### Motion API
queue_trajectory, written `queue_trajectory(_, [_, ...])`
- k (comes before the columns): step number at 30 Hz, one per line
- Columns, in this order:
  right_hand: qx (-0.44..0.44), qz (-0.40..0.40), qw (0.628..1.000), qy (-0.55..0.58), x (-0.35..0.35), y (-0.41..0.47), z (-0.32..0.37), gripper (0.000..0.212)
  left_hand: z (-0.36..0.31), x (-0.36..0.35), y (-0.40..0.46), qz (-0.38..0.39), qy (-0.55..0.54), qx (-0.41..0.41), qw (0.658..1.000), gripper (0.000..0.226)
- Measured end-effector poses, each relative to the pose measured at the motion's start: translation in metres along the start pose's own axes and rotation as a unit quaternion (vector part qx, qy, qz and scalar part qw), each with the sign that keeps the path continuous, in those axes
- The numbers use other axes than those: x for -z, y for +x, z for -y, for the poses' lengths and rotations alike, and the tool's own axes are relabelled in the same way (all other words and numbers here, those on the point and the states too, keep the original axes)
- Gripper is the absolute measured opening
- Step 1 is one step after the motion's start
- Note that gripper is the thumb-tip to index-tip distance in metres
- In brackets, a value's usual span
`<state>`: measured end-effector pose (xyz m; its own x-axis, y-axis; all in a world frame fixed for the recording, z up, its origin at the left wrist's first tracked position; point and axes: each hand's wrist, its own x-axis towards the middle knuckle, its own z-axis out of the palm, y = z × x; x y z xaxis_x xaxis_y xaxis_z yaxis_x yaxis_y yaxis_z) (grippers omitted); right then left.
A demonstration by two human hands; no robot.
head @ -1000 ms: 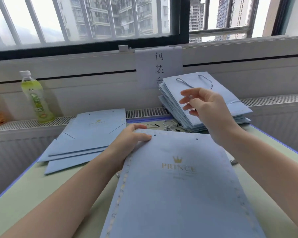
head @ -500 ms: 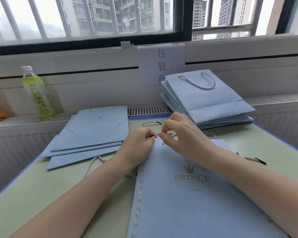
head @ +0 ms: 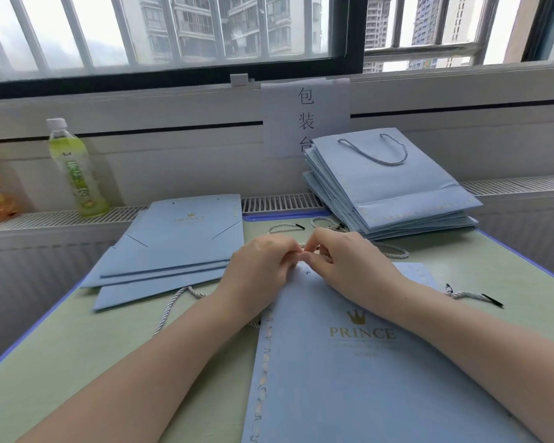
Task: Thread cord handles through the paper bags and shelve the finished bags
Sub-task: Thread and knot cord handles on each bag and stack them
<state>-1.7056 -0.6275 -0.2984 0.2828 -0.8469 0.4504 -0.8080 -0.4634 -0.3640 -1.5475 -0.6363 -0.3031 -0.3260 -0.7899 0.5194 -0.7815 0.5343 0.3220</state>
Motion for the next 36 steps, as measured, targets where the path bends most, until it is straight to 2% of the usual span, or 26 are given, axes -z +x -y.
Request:
queue_trajectory(3, [0.004, 0.005, 1.000, 0.028, 0.000, 0.001, -0.002, 0.013, 0.001, 0.001, 0.000, -0.004, -0.030, 0.006, 1.000, 0.013])
queue_trajectory(8, [-0.017, -0.007, 0.999, 0.043, 0.006, 0.003, -0.007, 0.006, 0.003, -0.001, 0.001, 0.092, 0.037, 0.033, 0.995, 0.028])
queue_trajectory(10, [-0.010, 0.000, 1.000, 0.022, 0.008, 0.003, -0.007, 0.009, 0.005, -0.001, 0.002, 0.103, 0.040, 0.040, 0.993, 0.028])
queue_trajectory(14, [0.014, 0.022, 0.999, -0.025, 0.012, 0.003, -0.004, 0.014, 0.006, -0.002, 0.001, 0.103, 0.020, 0.037, 0.994, 0.021])
queue_trajectory(22, [0.011, 0.060, 0.998, 0.013, 0.002, 0.001, 0.005, 0.006, 0.003, -0.006, 0.001, 0.110, 0.015, 0.036, 0.993, 0.011])
queue_trajectory(27, [0.000, 0.055, 0.998, 0.003, 0.001, 0.000, 0.007, 0.004, 0.002, -0.008, 0.002, 0.078, -0.041, 0.070, 0.994, 0.023])
queue_trajectory(30, [0.008, 0.071, 0.997, -0.021, 0.001, -0.003, 0.010, 0.004, 0.000, -0.006, 0.001, 0.059, -0.022, 0.030, 0.998, 0.041])
queue_trajectory(33, [0.025, 0.062, 0.998, -0.023, 0.002, -0.004, 0.013, 0.006, -0.001, -0.002, 0.003, 0.011, -0.116, 0.064, 0.991, 0.046])
queue_trajectory(36, [0.019, 0.026, 0.999, 0.017, 0.006, 0.000, 0.011, 0.006, 0.000, 0.010, 0.005, 0.034, -0.308, 0.137, 0.941, 0.038])
